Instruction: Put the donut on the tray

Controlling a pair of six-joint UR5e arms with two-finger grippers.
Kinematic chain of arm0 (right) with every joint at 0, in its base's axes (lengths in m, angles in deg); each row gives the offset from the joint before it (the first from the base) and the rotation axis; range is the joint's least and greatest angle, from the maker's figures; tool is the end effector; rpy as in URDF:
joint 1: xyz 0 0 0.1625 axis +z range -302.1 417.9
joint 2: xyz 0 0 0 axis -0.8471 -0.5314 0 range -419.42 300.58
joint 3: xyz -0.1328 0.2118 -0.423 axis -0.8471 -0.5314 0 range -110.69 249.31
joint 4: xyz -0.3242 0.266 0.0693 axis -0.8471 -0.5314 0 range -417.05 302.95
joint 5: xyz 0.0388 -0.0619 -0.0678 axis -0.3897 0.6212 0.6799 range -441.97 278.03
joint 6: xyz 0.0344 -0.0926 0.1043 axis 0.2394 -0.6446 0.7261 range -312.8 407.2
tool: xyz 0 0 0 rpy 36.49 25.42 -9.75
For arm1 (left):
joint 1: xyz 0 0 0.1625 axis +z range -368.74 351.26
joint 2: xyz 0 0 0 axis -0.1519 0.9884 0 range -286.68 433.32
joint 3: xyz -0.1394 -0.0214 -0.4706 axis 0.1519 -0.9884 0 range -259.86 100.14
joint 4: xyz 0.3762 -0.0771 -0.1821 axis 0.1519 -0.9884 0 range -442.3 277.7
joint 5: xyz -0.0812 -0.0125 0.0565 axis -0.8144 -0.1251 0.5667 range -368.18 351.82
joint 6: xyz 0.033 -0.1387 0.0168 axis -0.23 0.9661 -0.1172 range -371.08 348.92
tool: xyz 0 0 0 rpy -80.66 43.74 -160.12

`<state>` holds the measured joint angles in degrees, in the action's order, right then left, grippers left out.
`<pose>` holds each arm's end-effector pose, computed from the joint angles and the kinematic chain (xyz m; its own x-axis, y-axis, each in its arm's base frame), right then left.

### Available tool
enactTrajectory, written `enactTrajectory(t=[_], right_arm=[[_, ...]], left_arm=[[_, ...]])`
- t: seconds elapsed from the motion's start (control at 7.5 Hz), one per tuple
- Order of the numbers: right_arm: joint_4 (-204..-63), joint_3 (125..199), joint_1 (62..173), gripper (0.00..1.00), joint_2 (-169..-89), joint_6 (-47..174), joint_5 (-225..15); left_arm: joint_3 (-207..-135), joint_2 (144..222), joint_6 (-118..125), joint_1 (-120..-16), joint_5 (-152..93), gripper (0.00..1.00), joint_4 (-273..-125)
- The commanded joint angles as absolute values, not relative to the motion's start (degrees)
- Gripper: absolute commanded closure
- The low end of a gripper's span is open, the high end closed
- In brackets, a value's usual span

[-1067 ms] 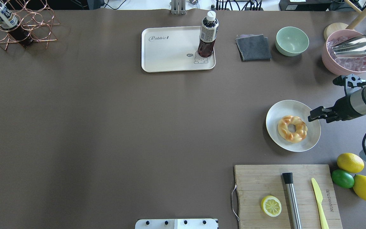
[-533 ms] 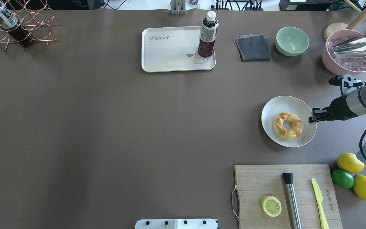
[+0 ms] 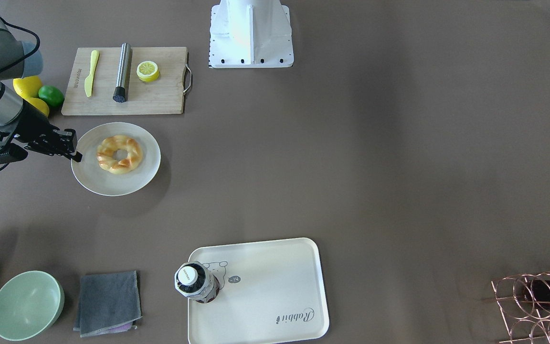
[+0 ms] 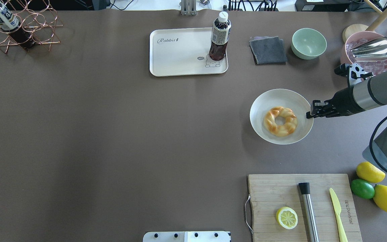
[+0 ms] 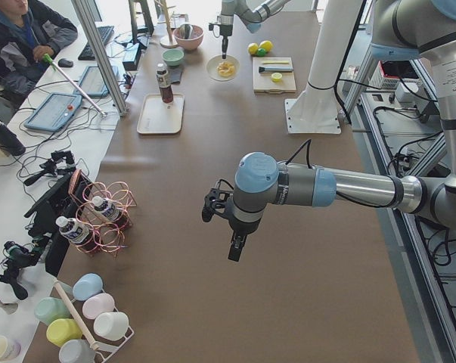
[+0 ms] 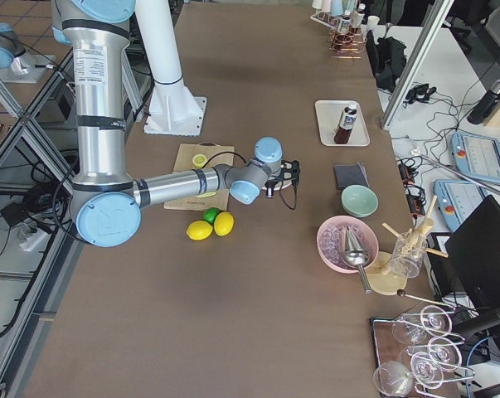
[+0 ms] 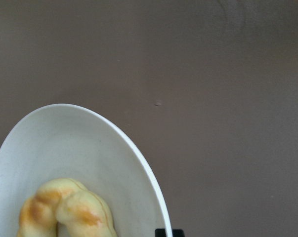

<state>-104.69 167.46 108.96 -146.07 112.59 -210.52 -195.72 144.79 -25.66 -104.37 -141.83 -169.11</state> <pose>-0.3266 -0.4737 0.5583 0.4585 0.0493 0.8873 -0.1110 0.9938 0.0022 -0.0685 -0.3460 0.6732 0.7263 0.2291 -0.6481 -0.0878 0.9660 0.2431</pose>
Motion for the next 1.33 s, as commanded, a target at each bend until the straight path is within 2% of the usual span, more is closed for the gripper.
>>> enactTrajectory(t=[0.0, 0.53, 0.8, 1.2], right_arm=[[-105.4, 170.1, 106.3, 1.00, -140.3, 124.1, -211.1], [-116.1, 174.3, 100.6, 1.00, -128.8, 134.4, -207.5], [-121.7, 174.6, 98.9, 1.00, -123.1, 135.7, -205.0], [-123.8, 174.9, 96.8, 1.00, -121.5, 135.7, -203.4]], left_arm=[[-196.1, 150.2, -15.0, -98.3, -147.6, 0.03, -169.6], [-195.8, 166.8, 7.8, -84.4, -152.8, 0.03, -171.1], [-193.3, 175.6, 26.5, -73.3, -151.3, 0.03, -178.1], [-189.9, 187.7, 47.6, -55.7, -138.6, 0.03, -183.7]])
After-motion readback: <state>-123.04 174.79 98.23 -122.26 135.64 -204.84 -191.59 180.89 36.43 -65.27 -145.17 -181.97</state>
